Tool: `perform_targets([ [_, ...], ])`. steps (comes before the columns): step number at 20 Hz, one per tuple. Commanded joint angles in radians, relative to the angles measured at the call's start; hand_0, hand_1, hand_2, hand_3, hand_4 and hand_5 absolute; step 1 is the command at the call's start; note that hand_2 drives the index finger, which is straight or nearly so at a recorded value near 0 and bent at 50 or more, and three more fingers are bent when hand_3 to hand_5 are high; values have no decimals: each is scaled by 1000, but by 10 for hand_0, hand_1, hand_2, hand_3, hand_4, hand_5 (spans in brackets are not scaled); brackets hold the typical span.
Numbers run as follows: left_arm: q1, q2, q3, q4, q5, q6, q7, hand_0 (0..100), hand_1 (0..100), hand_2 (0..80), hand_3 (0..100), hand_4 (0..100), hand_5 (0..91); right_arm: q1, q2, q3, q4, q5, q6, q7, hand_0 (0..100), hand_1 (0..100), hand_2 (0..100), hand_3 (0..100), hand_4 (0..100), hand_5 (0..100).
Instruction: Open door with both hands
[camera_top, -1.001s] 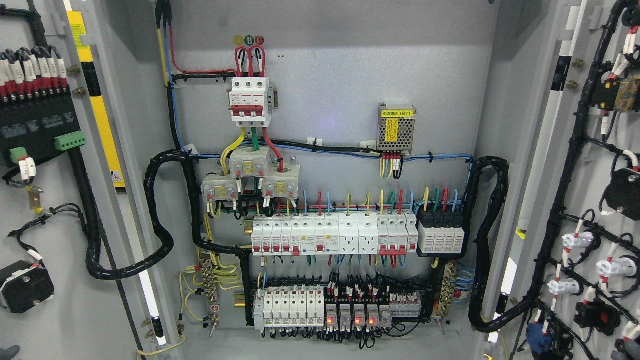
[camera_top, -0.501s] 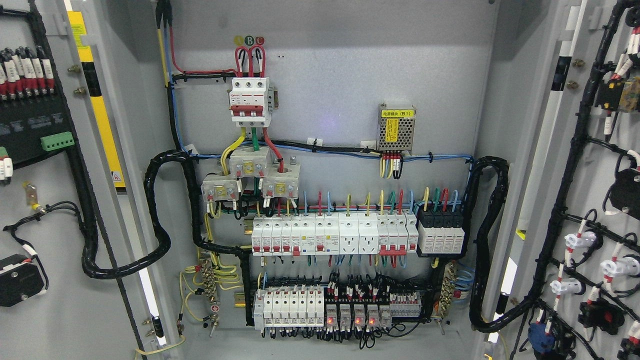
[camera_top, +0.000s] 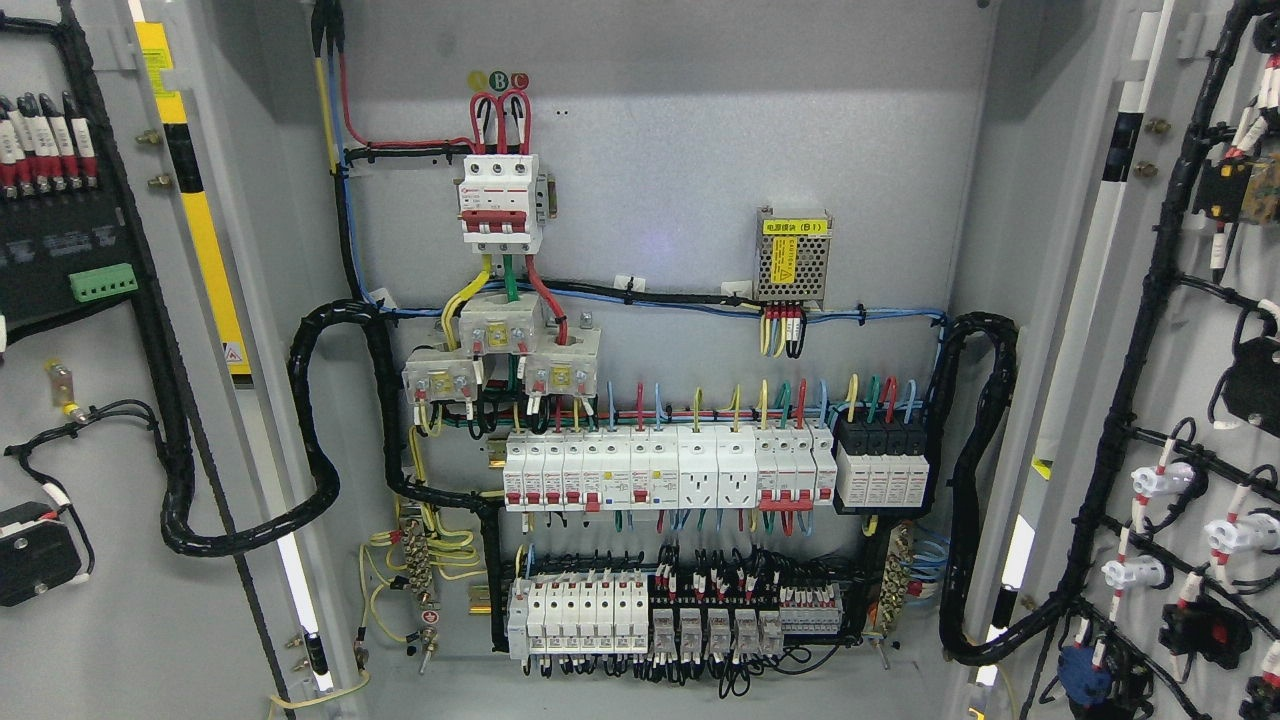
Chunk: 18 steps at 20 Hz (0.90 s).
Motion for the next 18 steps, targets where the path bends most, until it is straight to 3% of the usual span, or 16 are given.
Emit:
perform_targets([
  [1, -12, 48, 9, 69, 2, -3, -5, 120, 556, 0, 0, 0, 0, 5, -16, -24, 7, -13, 1, 0, 0, 500, 40, 0, 0, 0],
  [7, -16, 63, 3, 78, 4, -3, -34, 120, 556, 0, 0, 0, 0, 6, -13, -29, 21, -15, 1, 0, 0, 500, 40, 0, 0, 0],
  [18, -9, 16, -42, -29, 1, -1, -25, 120, 556, 0, 0, 0, 0, 9, -14, -21, 27, -44, 6, 0, 0, 500, 40, 0, 0, 0],
])
